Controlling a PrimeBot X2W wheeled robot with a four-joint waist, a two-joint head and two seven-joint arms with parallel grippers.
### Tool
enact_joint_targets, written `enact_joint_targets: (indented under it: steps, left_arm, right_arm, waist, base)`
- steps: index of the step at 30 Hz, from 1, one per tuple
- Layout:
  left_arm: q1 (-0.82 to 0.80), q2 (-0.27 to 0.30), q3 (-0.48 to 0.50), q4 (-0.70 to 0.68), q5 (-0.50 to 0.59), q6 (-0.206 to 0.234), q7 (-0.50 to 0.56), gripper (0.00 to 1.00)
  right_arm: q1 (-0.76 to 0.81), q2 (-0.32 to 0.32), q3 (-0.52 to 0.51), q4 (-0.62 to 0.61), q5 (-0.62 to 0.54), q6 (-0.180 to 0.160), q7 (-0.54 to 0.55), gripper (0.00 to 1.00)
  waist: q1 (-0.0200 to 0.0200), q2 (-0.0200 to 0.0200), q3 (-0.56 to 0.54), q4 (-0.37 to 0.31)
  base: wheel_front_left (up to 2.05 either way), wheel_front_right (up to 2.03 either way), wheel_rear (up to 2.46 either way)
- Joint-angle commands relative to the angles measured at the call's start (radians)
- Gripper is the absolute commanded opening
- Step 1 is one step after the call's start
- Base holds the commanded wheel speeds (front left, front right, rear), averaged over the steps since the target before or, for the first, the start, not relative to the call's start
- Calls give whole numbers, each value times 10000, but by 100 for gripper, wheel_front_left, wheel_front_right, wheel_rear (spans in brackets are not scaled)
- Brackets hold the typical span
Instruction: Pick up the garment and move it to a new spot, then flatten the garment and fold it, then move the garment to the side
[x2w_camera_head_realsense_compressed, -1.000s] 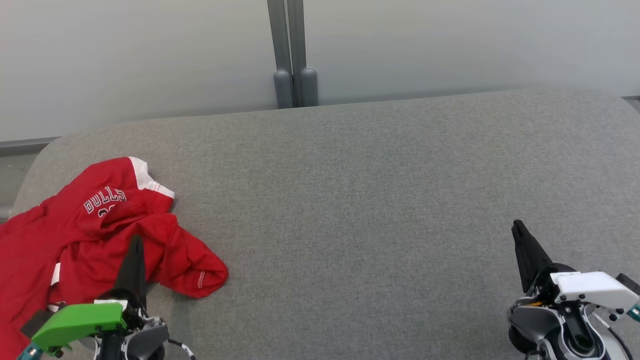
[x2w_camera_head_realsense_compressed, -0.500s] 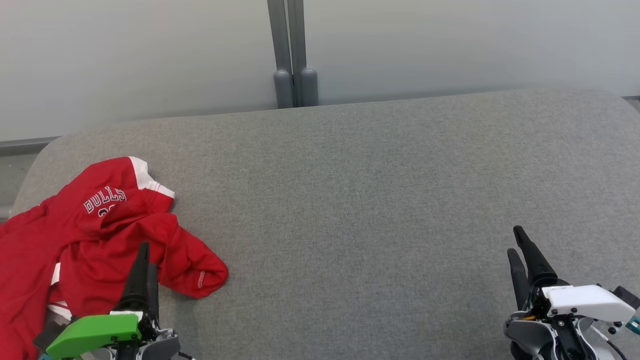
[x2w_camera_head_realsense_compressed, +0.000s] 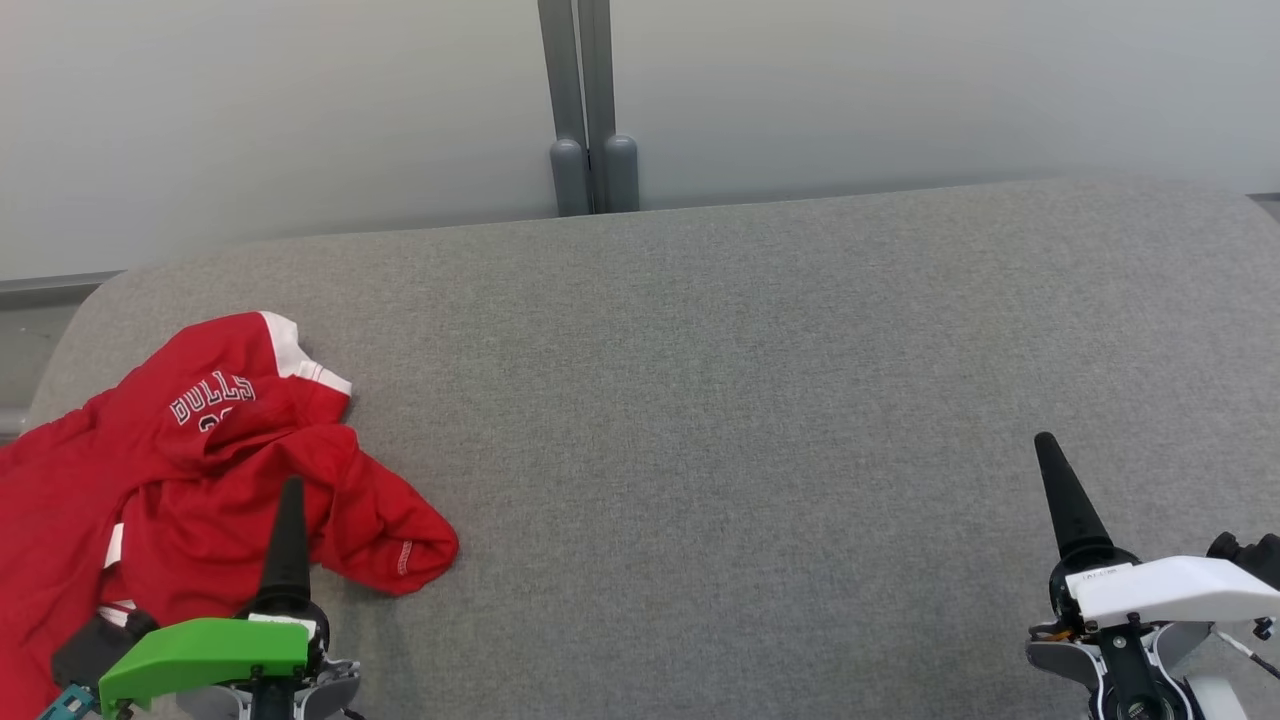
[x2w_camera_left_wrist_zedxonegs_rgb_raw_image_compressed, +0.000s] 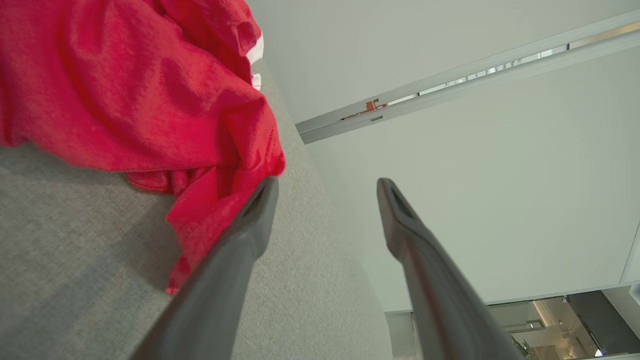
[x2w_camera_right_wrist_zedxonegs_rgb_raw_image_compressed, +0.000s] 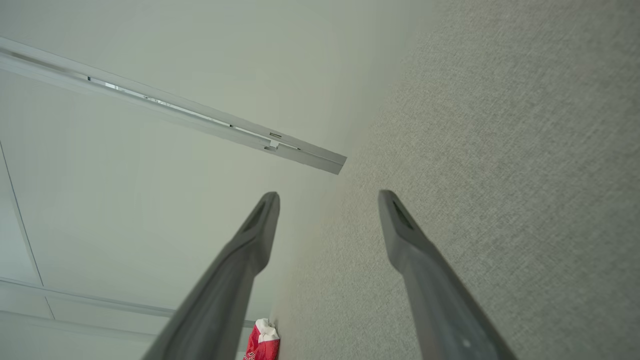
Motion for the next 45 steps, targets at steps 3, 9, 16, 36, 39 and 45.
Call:
enact_joint_targets:
  steps: [3, 9, 16, 36, 39, 45]
  left_arm:
    - [-11, 74, -80, -339, 1040, 172, -183, 100]
    - [76, 82, -201, -546, 2637, 431, -403, 100]
    - [164, 93, -350, -711, 4277, 554, -643, 100]
    - [472, 257, -459, -804, 7471, 915, -1253, 100]
    - [501, 305, -518, -810, 7801, 963, -1327, 100]
    - [617, 410, -650, -751, 8463, 1041, -1486, 100]
  right_arm:
    - [-39, -189, 37, -373, -1087, 19, -200, 100]
    - [4, -390, 119, -614, -2591, 20, -423, 100]
    - [81, -565, 167, -779, -3913, 21, -655, 100]
    - [283, -732, 394, -817, -6610, 24, -1264, 100]
    - [317, -739, 390, -821, -6912, 24, -1340, 100]
    - [372, -748, 412, -809, -7519, 25, -1502, 100]
  waist:
    - [0, 0, 1, 14]
    - [0, 0, 8, 28]
    - [-1, 0, 19, 51]
    - [-1, 0, 13, 88]
    - [-1, 0, 11, 94]
    - [-1, 0, 7, 88]
  base:
    - [0, 0, 0]
    - [0, 0, 0]
    - [0, 0, 0]
    - [0, 0, 0]
    - [0, 0, 0]
    - [0, 0, 0]
